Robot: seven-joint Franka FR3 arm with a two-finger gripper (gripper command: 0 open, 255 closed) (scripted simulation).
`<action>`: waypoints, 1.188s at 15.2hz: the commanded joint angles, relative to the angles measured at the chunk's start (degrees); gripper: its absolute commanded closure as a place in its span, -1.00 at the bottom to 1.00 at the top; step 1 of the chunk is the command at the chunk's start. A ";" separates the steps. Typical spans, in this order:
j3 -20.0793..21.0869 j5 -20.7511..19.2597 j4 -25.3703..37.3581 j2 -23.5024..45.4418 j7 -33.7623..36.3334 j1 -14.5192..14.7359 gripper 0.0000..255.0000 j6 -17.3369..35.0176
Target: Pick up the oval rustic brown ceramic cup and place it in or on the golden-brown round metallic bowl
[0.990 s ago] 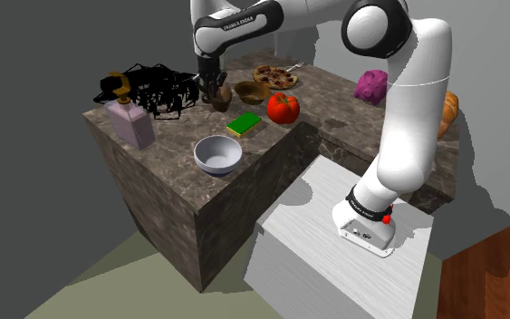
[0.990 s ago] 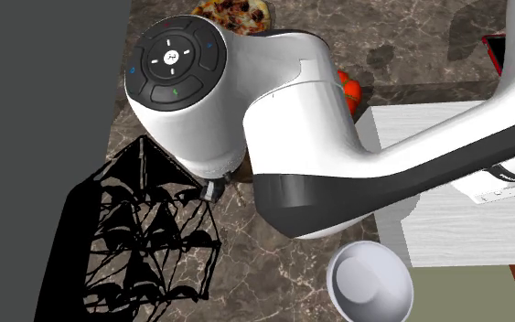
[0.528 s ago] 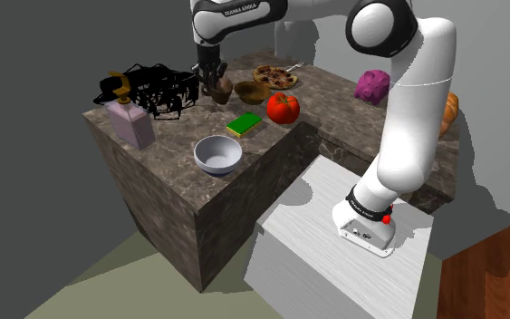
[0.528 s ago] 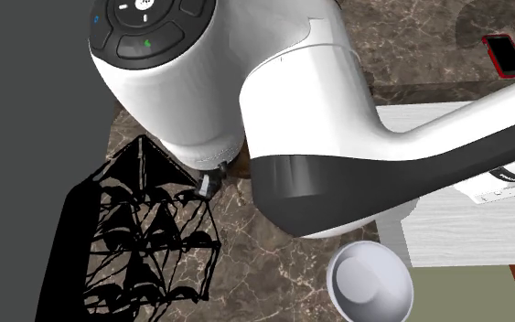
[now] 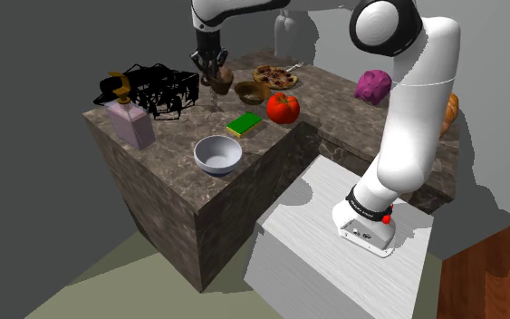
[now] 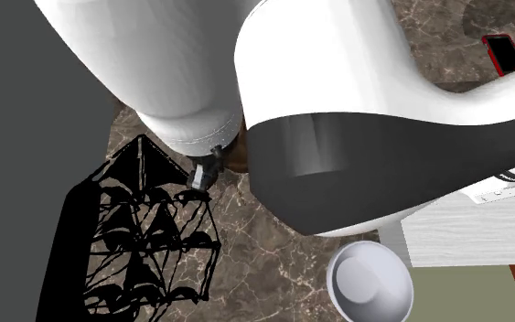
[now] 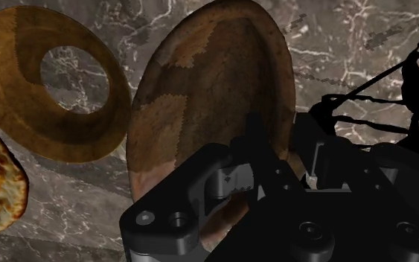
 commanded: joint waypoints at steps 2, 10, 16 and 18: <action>-0.58 0.43 -2.04 -1.95 -2.30 -1.73 1.00 0.35; -3.50 1.87 -8.56 -6.78 -11.86 -8.40 1.00 2.98; -5.09 2.47 -11.06 -7.61 -16.55 -11.53 1.00 5.07; -5.11 2.41 -12.15 -7.28 -16.43 -11.53 1.00 6.48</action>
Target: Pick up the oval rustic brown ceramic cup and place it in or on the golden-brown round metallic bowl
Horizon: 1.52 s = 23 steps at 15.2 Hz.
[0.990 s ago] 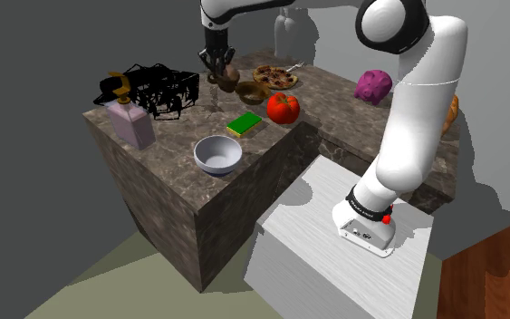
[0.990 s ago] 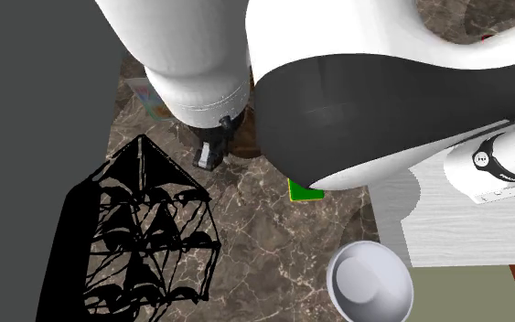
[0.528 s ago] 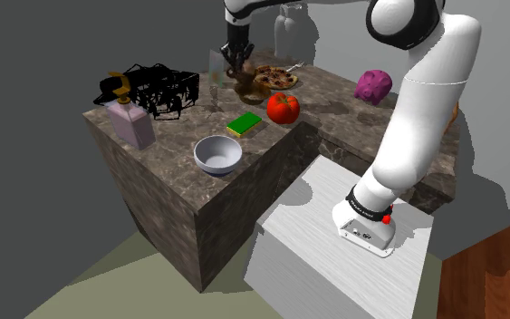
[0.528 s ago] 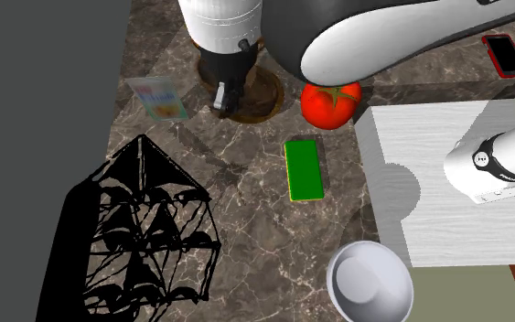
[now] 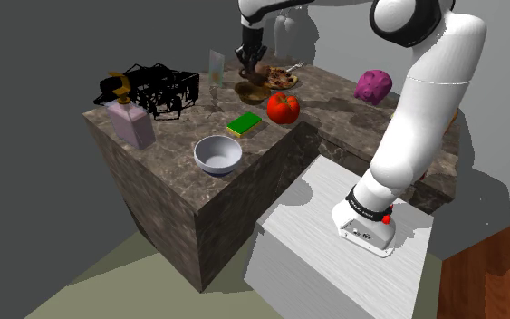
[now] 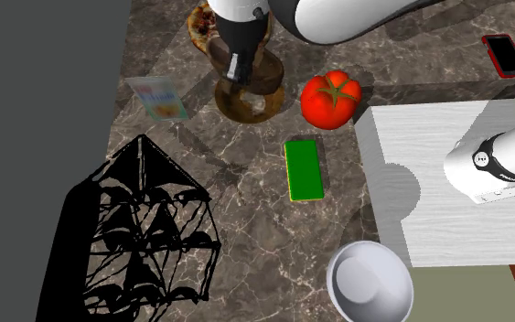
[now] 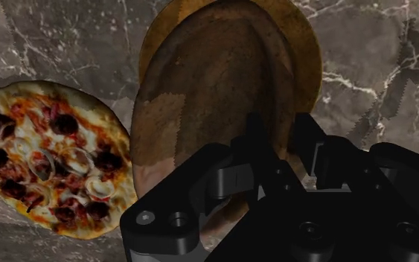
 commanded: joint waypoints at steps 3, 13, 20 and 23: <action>-0.04 -0.12 -2.05 0.78 0.19 -0.04 1.00 2.90; -0.08 -0.40 -5.37 2.74 0.69 -0.09 1.00 8.15; -0.02 -0.44 -5.34 2.85 0.76 -0.09 -1.00 8.22; -0.06 -0.44 -5.66 2.79 0.68 -0.16 -1.00 8.49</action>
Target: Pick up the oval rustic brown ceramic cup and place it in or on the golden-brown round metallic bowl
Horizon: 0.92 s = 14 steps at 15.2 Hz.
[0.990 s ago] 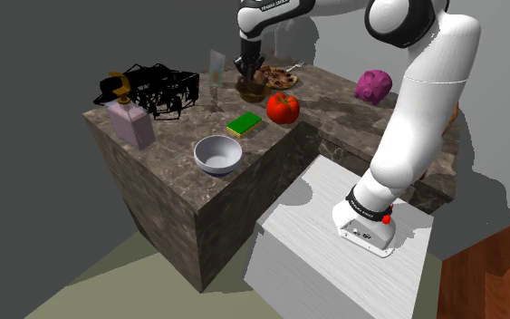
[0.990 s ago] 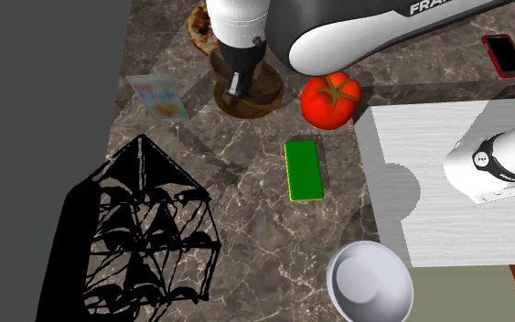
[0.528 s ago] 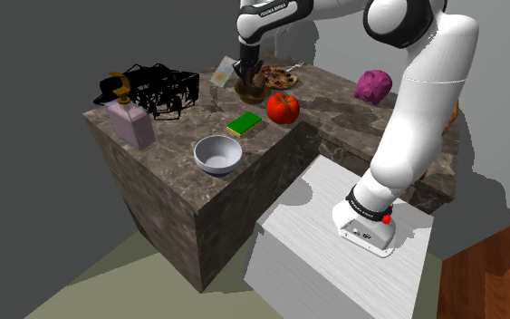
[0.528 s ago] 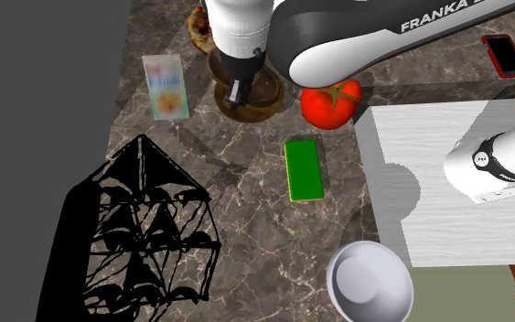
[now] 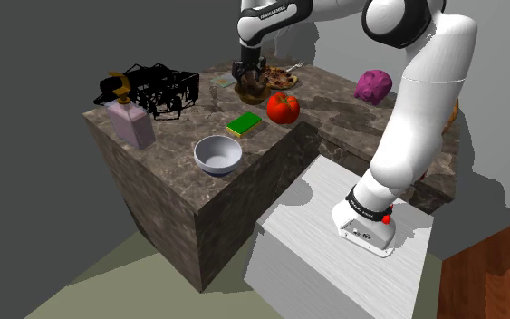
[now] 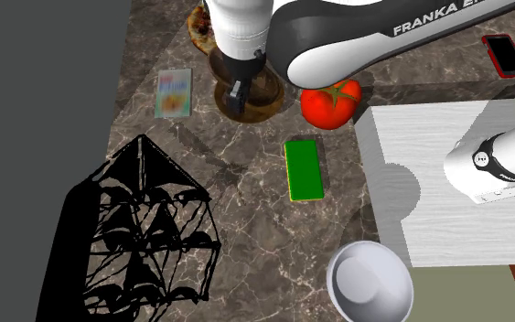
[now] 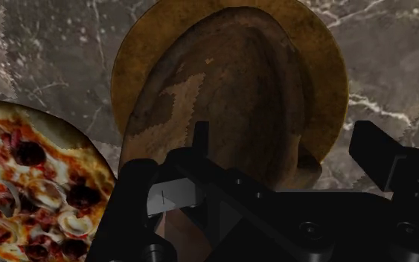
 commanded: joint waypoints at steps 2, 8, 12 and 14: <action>0.01 0.01 0.25 -0.05 0.01 0.02 -1.00 -0.32; 0.23 0.29 3.88 -2.71 -0.18 0.30 -1.00 -6.63; 0.23 0.29 3.90 -2.70 -0.18 0.30 -1.00 -6.64; 0.23 0.29 3.90 -2.70 -0.18 0.30 -1.00 -6.64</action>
